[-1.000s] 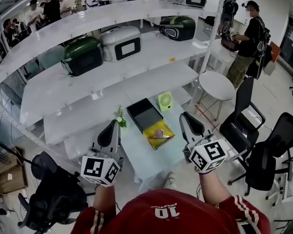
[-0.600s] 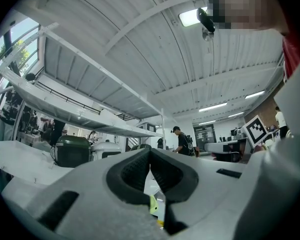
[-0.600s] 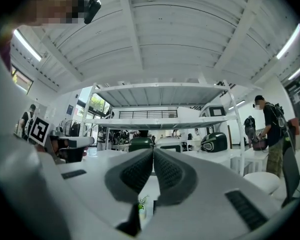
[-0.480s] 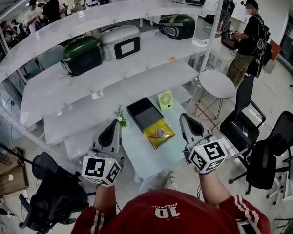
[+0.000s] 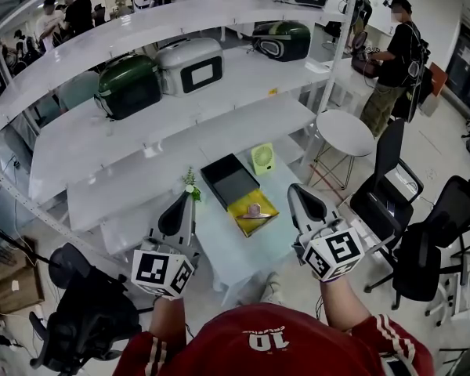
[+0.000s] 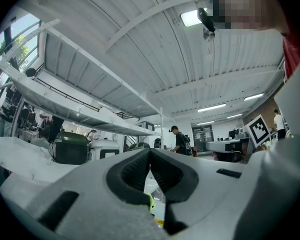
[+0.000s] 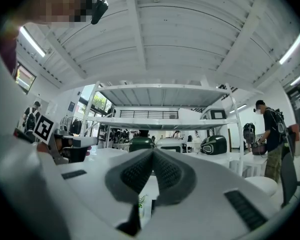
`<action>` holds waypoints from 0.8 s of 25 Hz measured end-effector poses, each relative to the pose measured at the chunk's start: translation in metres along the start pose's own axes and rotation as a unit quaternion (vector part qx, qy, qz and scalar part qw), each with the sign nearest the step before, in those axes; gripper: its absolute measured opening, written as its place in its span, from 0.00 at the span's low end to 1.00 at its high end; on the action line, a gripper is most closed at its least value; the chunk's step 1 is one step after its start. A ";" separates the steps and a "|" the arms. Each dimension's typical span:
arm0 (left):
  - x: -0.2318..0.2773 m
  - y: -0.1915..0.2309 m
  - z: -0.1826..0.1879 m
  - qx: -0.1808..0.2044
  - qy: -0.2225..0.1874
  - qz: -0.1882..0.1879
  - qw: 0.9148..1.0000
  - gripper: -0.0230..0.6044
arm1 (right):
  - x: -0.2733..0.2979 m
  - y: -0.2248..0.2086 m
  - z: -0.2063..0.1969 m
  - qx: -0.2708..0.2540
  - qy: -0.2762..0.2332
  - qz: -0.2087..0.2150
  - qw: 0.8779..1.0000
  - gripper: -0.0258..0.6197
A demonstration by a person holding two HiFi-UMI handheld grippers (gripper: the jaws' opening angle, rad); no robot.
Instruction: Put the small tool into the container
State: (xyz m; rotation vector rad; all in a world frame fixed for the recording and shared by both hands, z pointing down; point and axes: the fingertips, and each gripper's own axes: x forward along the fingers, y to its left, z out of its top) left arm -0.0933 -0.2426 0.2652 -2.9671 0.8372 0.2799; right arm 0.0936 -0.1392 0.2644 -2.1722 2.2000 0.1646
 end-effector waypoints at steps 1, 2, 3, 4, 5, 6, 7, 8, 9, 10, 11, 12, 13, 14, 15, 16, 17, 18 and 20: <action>0.000 0.000 0.000 -0.001 0.000 -0.001 1.000 0.02 | 0.000 0.001 0.001 0.000 0.000 0.001 1.000 0.04; -0.001 -0.001 0.001 -0.002 0.000 -0.002 1.000 0.02 | -0.001 0.002 0.001 0.001 -0.001 0.002 1.000 0.04; -0.001 -0.001 0.001 -0.003 -0.001 -0.003 1.000 0.02 | -0.001 0.003 0.001 0.001 -0.001 0.003 1.000 0.04; -0.002 -0.002 0.001 -0.004 -0.001 -0.003 1.000 0.02 | -0.002 0.004 0.000 0.001 0.000 0.005 1.000 0.04; -0.002 -0.002 0.001 -0.005 -0.001 -0.004 1.000 0.02 | -0.002 0.004 0.000 0.000 0.000 0.007 1.000 0.04; -0.002 -0.002 0.001 -0.005 -0.002 -0.004 1.000 0.02 | -0.003 0.005 -0.001 0.000 0.000 0.009 1.000 0.04; -0.003 -0.003 0.001 -0.006 -0.002 -0.004 1.000 0.02 | -0.003 0.006 -0.002 0.000 0.001 0.012 1.000 0.04; -0.003 -0.003 0.001 -0.006 -0.002 -0.005 1.000 0.02 | -0.003 0.007 -0.004 0.002 0.002 0.013 1.000 0.04; -0.003 -0.004 0.001 -0.006 -0.001 -0.005 1.000 0.02 | -0.004 0.007 -0.005 0.003 0.003 0.013 1.000 0.04; -0.003 -0.004 0.000 -0.006 -0.001 -0.006 1.000 0.02 | -0.004 0.008 -0.006 0.003 0.004 0.013 1.000 0.04; -0.003 -0.004 -0.001 -0.006 0.001 -0.006 1.000 0.02 | -0.004 0.008 -0.006 0.003 0.005 0.013 1.000 0.04; -0.003 -0.004 -0.002 -0.007 0.002 -0.006 1.000 0.02 | -0.004 0.008 -0.007 0.002 0.005 0.014 1.000 0.04; -0.003 -0.004 -0.002 -0.007 0.003 -0.006 1.000 0.02 | -0.004 0.008 -0.006 0.002 0.005 0.014 1.000 0.04; -0.003 -0.003 -0.004 -0.009 0.003 -0.006 1.000 0.02 | -0.004 0.008 -0.006 0.001 0.005 0.014 1.000 0.04; -0.003 -0.003 -0.005 -0.010 0.004 -0.006 1.000 0.02 | -0.004 0.008 -0.006 0.001 0.004 0.014 1.000 0.04; -0.003 -0.003 -0.005 -0.012 0.004 -0.006 1.000 0.02 | -0.004 0.008 -0.005 0.001 0.004 0.014 1.000 0.04; -0.004 -0.003 -0.004 -0.014 0.003 -0.006 1.000 0.02 | -0.005 0.008 -0.004 0.001 0.004 0.015 1.000 0.04; -0.004 -0.004 -0.003 -0.015 0.002 -0.006 1.000 0.02 | -0.005 0.009 -0.004 0.000 0.003 0.016 1.000 0.04; -0.004 -0.005 -0.001 -0.015 0.001 -0.005 1.000 0.02 | -0.005 0.009 -0.003 0.000 0.003 0.017 1.000 0.04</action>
